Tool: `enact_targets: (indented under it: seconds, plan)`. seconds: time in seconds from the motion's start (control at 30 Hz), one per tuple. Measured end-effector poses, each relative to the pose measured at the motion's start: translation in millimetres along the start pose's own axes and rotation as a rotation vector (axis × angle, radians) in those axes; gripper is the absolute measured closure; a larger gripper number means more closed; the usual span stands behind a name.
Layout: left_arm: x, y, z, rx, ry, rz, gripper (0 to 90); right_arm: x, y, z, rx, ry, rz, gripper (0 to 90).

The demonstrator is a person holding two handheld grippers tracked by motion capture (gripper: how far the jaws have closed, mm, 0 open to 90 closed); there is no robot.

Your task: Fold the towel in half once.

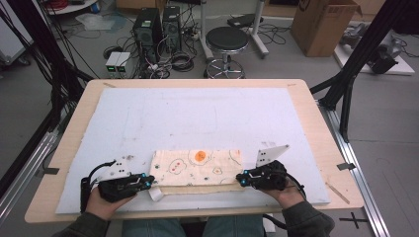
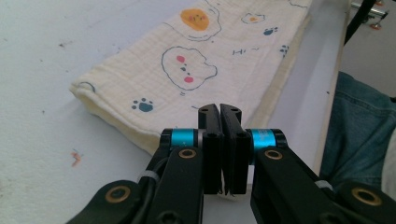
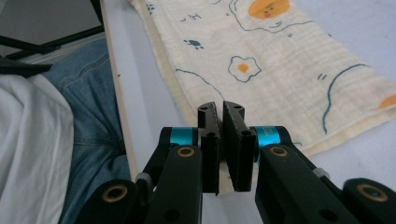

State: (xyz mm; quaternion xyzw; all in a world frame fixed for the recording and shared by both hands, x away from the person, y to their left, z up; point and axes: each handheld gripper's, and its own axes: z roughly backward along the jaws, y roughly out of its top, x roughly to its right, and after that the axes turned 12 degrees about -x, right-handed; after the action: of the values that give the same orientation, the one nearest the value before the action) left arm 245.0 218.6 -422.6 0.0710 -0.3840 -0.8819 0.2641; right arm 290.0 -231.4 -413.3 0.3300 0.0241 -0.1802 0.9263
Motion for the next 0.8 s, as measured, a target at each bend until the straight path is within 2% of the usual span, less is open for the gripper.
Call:
enact_targets:
  seconds: [0.13,0.17,0.23,0.3,0.37,0.43,0.53,0.6,0.7,0.8]
  plan:
    - [3.2,-0.4,-5.9,-0.046,-0.033,-0.027,86.5,-1.2,-4.3,-6.0,-0.046,0.01,0.003,85.0]
    - [3.7,0.1,-7.3,-0.059,-0.046,-0.035,83.7,-1.1,-5.5,-7.8,-0.059,0.017,0.001,84.0]
    - [4.1,2.0,-8.0,-0.049,-0.039,-0.041,71.0,-0.1,-7.0,-9.0,-0.064,0.038,-0.003,79.4]
    - [3.1,3.7,-7.0,-0.025,-0.053,-0.024,68.5,-0.3,-5.9,-6.1,-0.042,0.043,0.0,77.3]
    - [2.5,4.5,-7.6,-0.018,-0.056,-0.02,70.0,-0.2,-3.9,-4.1,-0.006,0.053,0.002,77.1]
    - [2.0,5.1,-10.2,-0.029,-0.057,-0.02,74.7,0.3,-2.3,-5.9,-0.011,0.06,-0.002,77.2]
    - [1.8,4.9,-14.8,-0.057,-0.059,-0.029,81.6,0.9,-1.4,-12.4,-0.038,0.069,0.002,77.3]
    - [2.5,3.7,-17.7,-0.082,-0.059,-0.041,81.9,1.2,-2.0,-14.5,-0.05,0.08,0.003,77.3]
    - [3.1,1.1,-21.7,-0.122,-0.06,-0.045,81.9,2.2,-4.8,-15.1,-0.078,0.068,0.0,77.9]
    - [2.9,-1.1,-23.3,-0.122,-0.063,-0.039,80.9,4.5,-10.4,-18.2,-0.116,0.062,-0.016,78.8]
